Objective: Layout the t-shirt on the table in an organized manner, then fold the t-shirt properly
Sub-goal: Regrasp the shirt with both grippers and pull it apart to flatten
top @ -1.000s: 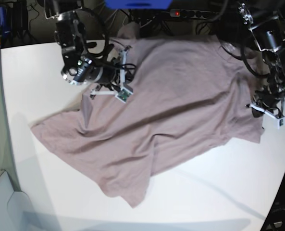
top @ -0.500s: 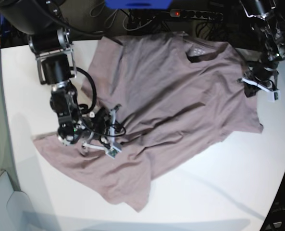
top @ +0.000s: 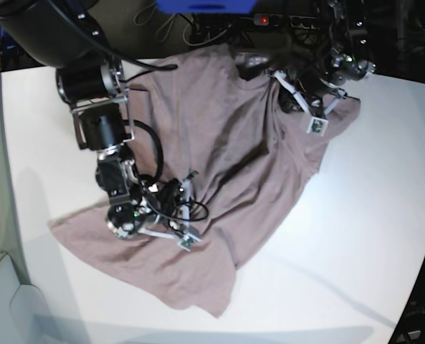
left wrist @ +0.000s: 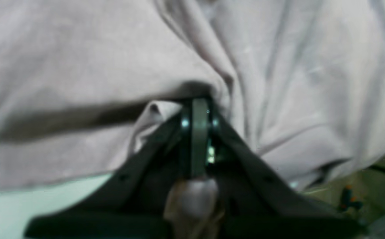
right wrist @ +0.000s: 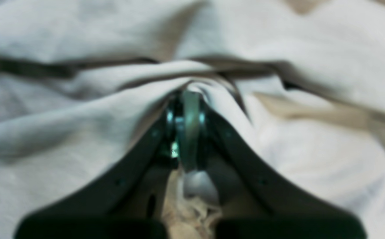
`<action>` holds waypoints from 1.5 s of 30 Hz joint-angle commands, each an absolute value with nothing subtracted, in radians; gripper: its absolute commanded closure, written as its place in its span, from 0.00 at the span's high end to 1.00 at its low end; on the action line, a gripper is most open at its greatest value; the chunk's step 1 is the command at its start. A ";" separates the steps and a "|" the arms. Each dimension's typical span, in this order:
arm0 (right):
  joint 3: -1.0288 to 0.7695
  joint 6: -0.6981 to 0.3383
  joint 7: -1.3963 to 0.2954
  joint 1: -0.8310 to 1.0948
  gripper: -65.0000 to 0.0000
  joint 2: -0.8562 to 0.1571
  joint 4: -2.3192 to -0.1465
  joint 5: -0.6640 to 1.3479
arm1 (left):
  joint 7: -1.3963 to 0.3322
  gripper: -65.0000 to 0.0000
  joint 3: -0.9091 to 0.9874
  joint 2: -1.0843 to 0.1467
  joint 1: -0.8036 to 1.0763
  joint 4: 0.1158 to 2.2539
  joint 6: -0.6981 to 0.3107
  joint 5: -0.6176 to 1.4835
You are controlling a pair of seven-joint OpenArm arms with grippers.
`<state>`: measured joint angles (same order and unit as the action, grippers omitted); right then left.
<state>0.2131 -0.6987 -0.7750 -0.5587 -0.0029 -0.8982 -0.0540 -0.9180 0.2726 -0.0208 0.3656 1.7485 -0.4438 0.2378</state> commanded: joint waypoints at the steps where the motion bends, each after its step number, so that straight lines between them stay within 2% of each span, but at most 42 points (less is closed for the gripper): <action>1: 0.209 -0.698 -0.765 -0.572 0.00 -0.018 -0.969 -0.039 | -0.901 0.00 0.275 -0.030 0.361 1.791 -0.440 0.248; 7: 0.208 -0.698 -0.862 -0.418 0.00 -0.101 -1.391 -0.038 | -0.901 0.00 0.271 -0.074 0.390 1.959 -0.440 0.251; 10: 0.203 -0.698 -0.908 -0.341 0.00 -0.127 -1.535 -0.036 | -0.901 0.00 0.272 -0.079 0.380 1.998 -0.440 0.251; 16: 0.142 -0.698 -0.958 -0.148 0.00 -0.097 -1.679 -0.035 | -0.900 0.00 0.295 -0.093 0.153 1.933 -0.433 0.239; 19: 0.137 -0.698 -0.958 -0.061 0.00 -0.077 -1.699 -0.035 | -0.900 0.00 0.292 -0.093 -0.035 1.776 -0.430 0.239; 24: 0.143 -0.698 -0.951 0.081 0.00 -0.012 -1.733 -0.033 | -0.886 0.00 0.291 -0.068 -0.329 1.331 -0.430 0.240; 29: 0.159 -0.698 -0.960 0.165 0.00 0.047 -1.814 -0.033 | -0.733 0.00 0.237 -0.028 -0.507 0.963 -0.429 0.237; 35: 0.249 -0.698 -0.961 0.232 0.00 0.056 -1.879 -0.033 | -0.550 0.00 0.048 -0.028 -0.573 0.750 -0.423 0.237; 40: 0.285 -0.698 -0.958 0.240 0.00 0.056 -1.839 -0.035 | -0.423 0.00 -0.001 -0.058 -0.584 0.631 -0.297 0.237; 45: 0.252 -0.698 -0.940 0.206 0.00 0.028 -1.747 -0.038 | -0.386 0.00 -0.073 -0.107 -0.585 0.544 -0.288 0.239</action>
<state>0.2558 -0.6987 -0.9535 0.2245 0.0292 -1.7313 -0.0349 -0.3386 -0.0692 -0.1013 -0.5716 0.5472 -0.3054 0.2672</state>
